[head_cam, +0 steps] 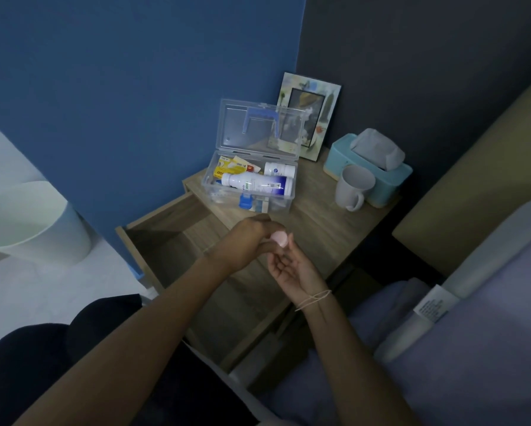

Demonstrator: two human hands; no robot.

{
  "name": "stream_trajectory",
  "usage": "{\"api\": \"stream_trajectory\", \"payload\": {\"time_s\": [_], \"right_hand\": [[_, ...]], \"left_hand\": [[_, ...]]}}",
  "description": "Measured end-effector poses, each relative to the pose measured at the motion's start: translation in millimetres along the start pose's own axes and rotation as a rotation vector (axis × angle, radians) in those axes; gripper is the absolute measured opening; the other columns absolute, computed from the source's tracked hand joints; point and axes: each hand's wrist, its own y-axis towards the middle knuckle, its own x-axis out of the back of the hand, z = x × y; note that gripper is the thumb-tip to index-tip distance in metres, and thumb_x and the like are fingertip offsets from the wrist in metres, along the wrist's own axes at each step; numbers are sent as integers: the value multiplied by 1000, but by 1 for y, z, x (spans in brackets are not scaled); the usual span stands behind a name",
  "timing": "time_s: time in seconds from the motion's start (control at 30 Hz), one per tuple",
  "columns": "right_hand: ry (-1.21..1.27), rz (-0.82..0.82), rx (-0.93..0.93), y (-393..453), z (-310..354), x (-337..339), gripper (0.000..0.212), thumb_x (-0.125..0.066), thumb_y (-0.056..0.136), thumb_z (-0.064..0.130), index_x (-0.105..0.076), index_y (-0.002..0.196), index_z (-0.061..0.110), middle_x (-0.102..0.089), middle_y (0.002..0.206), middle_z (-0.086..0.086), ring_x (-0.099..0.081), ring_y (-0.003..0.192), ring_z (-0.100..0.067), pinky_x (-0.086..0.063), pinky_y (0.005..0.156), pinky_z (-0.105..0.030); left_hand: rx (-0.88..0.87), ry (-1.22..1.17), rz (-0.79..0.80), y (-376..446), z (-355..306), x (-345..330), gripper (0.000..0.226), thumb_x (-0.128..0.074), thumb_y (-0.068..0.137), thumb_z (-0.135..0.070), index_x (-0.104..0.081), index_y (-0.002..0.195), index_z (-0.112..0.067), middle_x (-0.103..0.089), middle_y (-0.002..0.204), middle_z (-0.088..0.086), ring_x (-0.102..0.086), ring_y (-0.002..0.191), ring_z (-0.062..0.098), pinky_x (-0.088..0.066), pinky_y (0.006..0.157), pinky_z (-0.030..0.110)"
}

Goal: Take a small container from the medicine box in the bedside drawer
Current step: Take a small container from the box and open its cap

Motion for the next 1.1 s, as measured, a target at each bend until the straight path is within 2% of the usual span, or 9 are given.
{"api": "stream_trajectory", "payload": {"time_s": [0.23, 0.33, 0.4, 0.5, 0.6, 0.7, 0.83, 1.03, 1.1], "right_hand": [[90, 44, 56, 5, -3, -3, 40, -75, 73, 23, -67, 103, -2, -74, 96, -14, -72, 85, -17, -59, 75, -28], [74, 41, 65, 6, -5, -3, 39, -75, 74, 24, -68, 104, 0, -74, 100, -14, -72, 89, -17, -59, 75, -28], [20, 29, 49, 5, -4, -5, 41, -75, 76, 28, -67, 108, 4, -72, 103, -10, -69, 90, -14, -58, 74, -26], [-10, 10, 38, 6, 1, -9, 38, -75, 75, 30, -70, 106, 7, -71, 94, -5, -61, 81, -8, -54, 68, -21], [29, 40, 40, 6, 7, -10, 25, -75, 76, 23, -77, 92, 5, -73, 96, -10, -68, 78, -12, -56, 68, -23], [10, 99, 43, 4, 11, -10, 30, -72, 80, 19, -73, 105, 3, -72, 106, -14, -70, 89, -18, -58, 76, -27], [-59, 154, 74, 3, 17, -7, 31, -66, 85, 12, -67, 115, 3, -69, 117, -17, -69, 104, -22, -58, 82, -30], [-135, 234, 127, 6, 25, 1, 36, -73, 79, 8, -69, 114, 5, -66, 123, -17, -64, 115, -24, -55, 87, -31], [-159, 218, 129, 8, 26, 2, 37, -77, 74, 7, -71, 111, 6, -69, 118, -15, -65, 112, -23, -55, 85, -31]], "left_hand": [[2, 26, -70, 6, -1, 1, 32, -67, 83, -33, -66, 106, -11, -65, 99, 6, -54, 84, 8, -40, 72, 17], [20, 91, -53, 9, 1, 1, 31, -66, 83, -37, -64, 100, -11, -62, 94, 2, -55, 81, 11, -35, 64, 12], [60, 91, -38, 11, 1, 5, 37, -68, 81, -42, -62, 102, -12, -62, 97, 3, -58, 83, 14, -38, 64, 16], [51, -20, -8, 10, 0, 14, 57, -71, 79, -39, -53, 129, -18, -59, 120, 3, -54, 98, 10, -43, 80, 24], [-17, -24, 57, 13, -3, 22, 43, -69, 82, -16, -59, 125, -17, -61, 125, 3, -56, 110, 15, -47, 95, 32], [-43, -37, 84, 19, -5, 28, 28, -64, 85, -6, -67, 111, -13, -66, 117, 4, -61, 104, 17, -50, 92, 31], [-29, -60, 88, 26, -5, 31, 17, -66, 86, -13, -69, 102, -13, -69, 105, 3, -59, 89, 13, -50, 81, 29], [0, -31, 104, 28, -4, 22, 35, -53, 94, -31, -54, 127, -21, -51, 99, -2, -55, 83, 13, -44, 75, 26], [-4, 6, 110, 29, -1, 19, 29, -50, 95, -31, -58, 121, -21, -53, 100, 2, -53, 81, 12, -43, 75, 27]]}}
